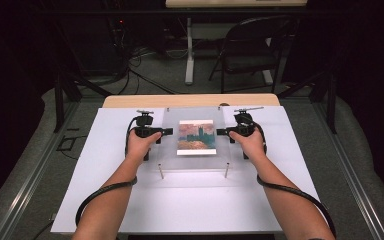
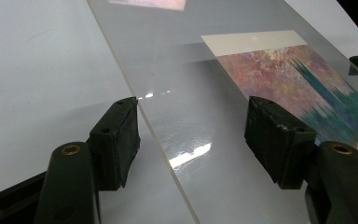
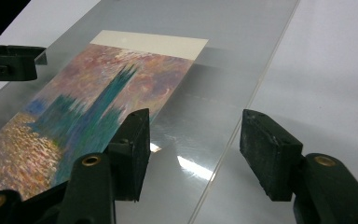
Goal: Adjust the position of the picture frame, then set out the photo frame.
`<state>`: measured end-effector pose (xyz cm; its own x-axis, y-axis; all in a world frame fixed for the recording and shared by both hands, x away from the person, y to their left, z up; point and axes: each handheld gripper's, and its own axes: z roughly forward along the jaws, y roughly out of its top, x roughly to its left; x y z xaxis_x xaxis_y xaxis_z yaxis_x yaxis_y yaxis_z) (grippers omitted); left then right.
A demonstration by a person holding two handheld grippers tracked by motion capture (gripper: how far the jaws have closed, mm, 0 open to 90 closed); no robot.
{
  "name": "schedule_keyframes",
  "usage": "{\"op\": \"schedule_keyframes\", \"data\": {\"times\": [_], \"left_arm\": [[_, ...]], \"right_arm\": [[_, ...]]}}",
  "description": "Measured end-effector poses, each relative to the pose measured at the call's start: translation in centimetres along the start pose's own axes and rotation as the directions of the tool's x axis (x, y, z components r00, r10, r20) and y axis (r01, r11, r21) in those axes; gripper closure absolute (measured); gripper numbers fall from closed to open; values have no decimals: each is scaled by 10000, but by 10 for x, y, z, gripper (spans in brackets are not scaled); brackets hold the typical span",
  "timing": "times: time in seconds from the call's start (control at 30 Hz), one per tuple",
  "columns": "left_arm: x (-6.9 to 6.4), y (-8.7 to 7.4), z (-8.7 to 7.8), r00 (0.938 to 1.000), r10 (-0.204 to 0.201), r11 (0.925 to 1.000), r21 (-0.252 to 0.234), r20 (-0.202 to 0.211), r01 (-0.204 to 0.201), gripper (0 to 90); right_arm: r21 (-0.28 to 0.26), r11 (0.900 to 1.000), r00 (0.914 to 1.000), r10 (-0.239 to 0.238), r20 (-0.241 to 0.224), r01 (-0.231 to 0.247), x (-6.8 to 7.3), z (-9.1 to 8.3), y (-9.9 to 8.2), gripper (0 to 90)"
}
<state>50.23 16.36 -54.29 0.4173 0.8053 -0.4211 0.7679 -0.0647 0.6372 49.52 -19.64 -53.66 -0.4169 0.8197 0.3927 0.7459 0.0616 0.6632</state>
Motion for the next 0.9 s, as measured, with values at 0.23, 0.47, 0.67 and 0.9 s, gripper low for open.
{"op": "schedule_keyframes", "data": {"times": [0.23, 0.47, 0.67, 0.9], "left_arm": [[1, 2, 1, 10000, 16, 10000, 59, 15, -16, 353], [3, 4, 3, 9999, -96, 9999, 112, 32, 96, 353], [5, 3, 4, 9996, -271, 9996, 57, 115, 271, 352], [6, 4, 5, 9991, -370, 9993, 48, 184, 369, 347]], "right_arm": [[65, 10000, 10000, 48, 60, -49, -1, 2, 3, 425], [61, 10000, 10000, 8, 68, -8, -1, 2, 3, 425], [-10, 9999, 9999, 146, -39, -146, -3, 3, 2, 421], [110, 9997, 9997, 235, -55, -235, -5, 6, 5, 410]]}}
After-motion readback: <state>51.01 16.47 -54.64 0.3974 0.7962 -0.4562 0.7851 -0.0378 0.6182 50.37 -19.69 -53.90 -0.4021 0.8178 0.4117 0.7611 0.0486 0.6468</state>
